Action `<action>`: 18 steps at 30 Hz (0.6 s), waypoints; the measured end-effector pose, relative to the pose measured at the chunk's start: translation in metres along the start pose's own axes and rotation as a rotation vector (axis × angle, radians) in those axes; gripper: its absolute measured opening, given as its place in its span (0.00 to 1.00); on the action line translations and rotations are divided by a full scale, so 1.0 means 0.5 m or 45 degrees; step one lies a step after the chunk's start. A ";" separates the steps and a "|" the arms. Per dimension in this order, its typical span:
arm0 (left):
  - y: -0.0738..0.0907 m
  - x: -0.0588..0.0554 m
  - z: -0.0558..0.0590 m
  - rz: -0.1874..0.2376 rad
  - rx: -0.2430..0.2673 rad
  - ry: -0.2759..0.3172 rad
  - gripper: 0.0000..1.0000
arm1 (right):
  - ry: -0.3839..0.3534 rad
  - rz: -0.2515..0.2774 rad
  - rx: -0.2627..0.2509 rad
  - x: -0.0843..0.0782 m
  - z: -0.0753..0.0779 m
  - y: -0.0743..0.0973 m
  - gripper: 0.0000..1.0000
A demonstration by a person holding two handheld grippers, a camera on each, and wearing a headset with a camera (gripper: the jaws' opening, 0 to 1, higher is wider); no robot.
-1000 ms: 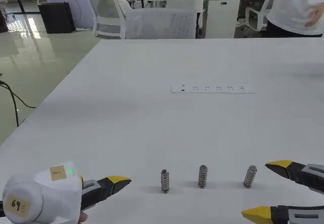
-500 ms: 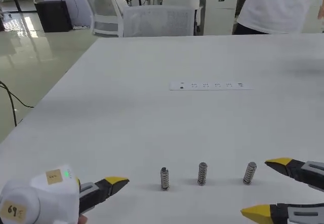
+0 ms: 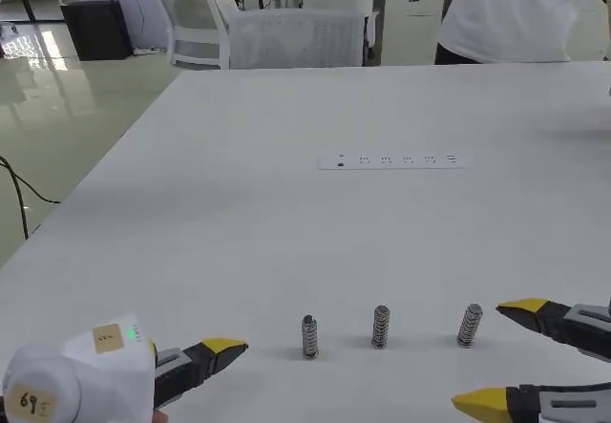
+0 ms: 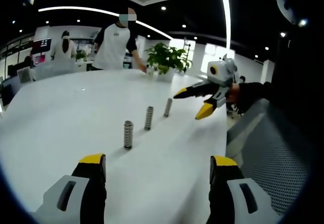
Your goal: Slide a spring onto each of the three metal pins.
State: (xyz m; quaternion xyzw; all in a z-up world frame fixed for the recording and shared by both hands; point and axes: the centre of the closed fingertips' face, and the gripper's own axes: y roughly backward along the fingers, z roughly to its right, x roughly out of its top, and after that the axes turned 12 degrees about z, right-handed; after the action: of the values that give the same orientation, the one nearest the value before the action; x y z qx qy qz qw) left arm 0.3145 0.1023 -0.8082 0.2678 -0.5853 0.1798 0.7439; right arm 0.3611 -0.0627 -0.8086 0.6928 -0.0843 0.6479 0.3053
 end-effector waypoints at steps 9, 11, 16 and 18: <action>0.000 -0.003 0.004 -0.010 -0.001 -0.003 0.81 | 0.003 0.001 0.005 0.000 -0.003 0.000 0.72; 0.000 -0.005 0.004 -0.015 0.000 -0.003 0.81 | 0.005 -0.003 0.006 -0.001 -0.004 0.000 0.72; 0.000 -0.007 0.004 -0.021 -0.001 -0.003 0.81 | 0.005 -0.006 0.006 -0.003 -0.004 0.000 0.71; 0.000 -0.009 0.005 -0.026 -0.002 -0.005 0.80 | 0.006 -0.004 0.006 -0.002 -0.004 0.000 0.71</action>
State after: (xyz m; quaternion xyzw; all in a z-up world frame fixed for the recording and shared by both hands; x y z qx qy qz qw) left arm 0.3115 0.1013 -0.8121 0.2735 -0.5842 0.1710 0.7448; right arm 0.3592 -0.0621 -0.8097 0.6923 -0.0809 0.6491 0.3048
